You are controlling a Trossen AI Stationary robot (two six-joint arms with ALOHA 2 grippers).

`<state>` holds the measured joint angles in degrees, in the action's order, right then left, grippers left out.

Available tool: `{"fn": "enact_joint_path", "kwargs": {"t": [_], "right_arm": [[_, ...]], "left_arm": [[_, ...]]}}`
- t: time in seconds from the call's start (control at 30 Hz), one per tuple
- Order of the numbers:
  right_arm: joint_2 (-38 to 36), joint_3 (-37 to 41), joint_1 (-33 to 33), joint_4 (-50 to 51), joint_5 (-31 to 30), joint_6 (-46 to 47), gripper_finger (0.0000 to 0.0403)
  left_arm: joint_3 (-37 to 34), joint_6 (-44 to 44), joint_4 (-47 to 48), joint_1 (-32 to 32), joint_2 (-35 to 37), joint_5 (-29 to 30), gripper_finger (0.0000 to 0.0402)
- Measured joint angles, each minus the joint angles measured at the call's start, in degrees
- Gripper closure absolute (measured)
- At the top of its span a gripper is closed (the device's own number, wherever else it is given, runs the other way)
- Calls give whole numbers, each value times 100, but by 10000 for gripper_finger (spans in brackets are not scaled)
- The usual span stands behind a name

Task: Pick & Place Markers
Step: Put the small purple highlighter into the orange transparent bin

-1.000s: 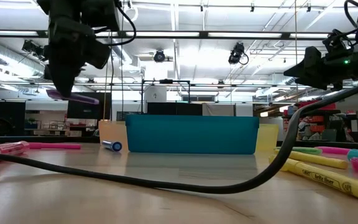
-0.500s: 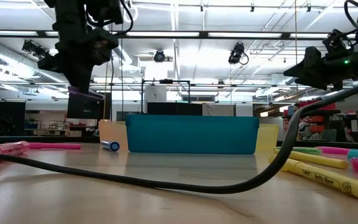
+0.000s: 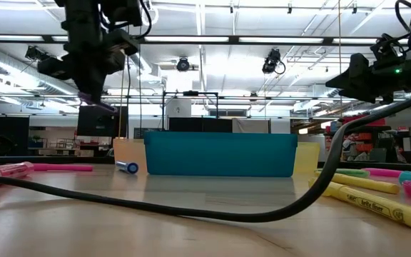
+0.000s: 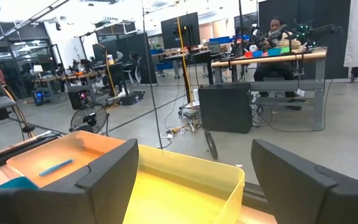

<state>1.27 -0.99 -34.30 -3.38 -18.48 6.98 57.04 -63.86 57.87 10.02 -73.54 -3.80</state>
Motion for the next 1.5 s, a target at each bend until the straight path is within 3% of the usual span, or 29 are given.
{"fn": "enact_joint_path", "kwargs": {"t": [0.9, 1.5], "right_arm": [[-1, 0, 0, 0, 0, 0, 89], [1, 0, 0, 0, 0, 0, 89]], "left_arm": [[2143, 1644, 723, 2184, -1713, -181, 362], [3499, 2142, 780, 2899, -2665, -142, 362]]}}
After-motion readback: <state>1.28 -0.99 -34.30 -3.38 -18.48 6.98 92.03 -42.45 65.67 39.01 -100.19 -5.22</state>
